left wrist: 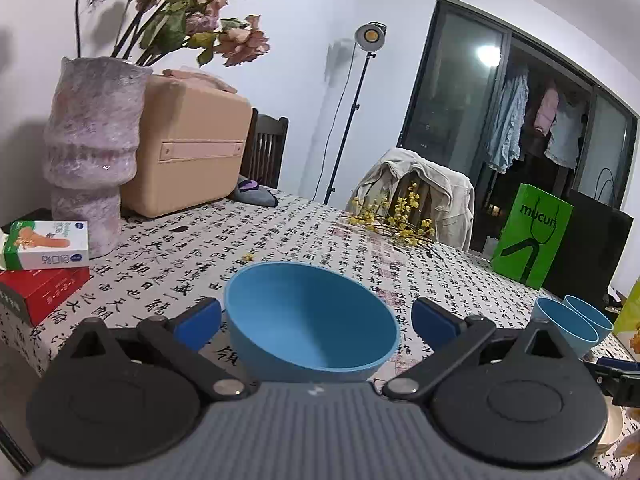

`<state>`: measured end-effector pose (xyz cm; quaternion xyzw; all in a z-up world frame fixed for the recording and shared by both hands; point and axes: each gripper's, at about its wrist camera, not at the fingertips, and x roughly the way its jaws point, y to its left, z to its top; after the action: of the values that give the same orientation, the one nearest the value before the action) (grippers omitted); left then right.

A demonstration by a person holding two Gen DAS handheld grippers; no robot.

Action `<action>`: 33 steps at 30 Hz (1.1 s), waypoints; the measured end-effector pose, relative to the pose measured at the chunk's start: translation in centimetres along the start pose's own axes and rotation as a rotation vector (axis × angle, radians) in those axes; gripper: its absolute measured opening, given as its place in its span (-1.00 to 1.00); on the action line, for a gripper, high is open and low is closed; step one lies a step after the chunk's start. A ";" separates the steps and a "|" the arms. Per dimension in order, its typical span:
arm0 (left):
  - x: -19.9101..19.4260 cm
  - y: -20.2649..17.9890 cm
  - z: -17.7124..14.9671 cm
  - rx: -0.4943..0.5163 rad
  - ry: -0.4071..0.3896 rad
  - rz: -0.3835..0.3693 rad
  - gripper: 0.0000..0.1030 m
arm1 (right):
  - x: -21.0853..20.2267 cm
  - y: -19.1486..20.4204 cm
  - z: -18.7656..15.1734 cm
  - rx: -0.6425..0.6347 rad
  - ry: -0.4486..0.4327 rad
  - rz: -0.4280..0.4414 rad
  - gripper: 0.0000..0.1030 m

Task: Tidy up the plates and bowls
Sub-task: 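Withdraw both grippers from the bowl back toward the cream plate and other bowls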

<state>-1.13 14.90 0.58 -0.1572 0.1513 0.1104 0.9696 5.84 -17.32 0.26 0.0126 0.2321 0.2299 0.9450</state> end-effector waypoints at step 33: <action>1.8 -6.5 -0.5 0.095 0.031 -0.118 1.00 | -2.3 -6.2 -0.8 0.071 -0.047 -0.128 1.00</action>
<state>2.10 9.05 1.30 -0.1211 0.1616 0.0435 0.9784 6.35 -23.88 -0.26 0.0367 0.2183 0.1604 0.9619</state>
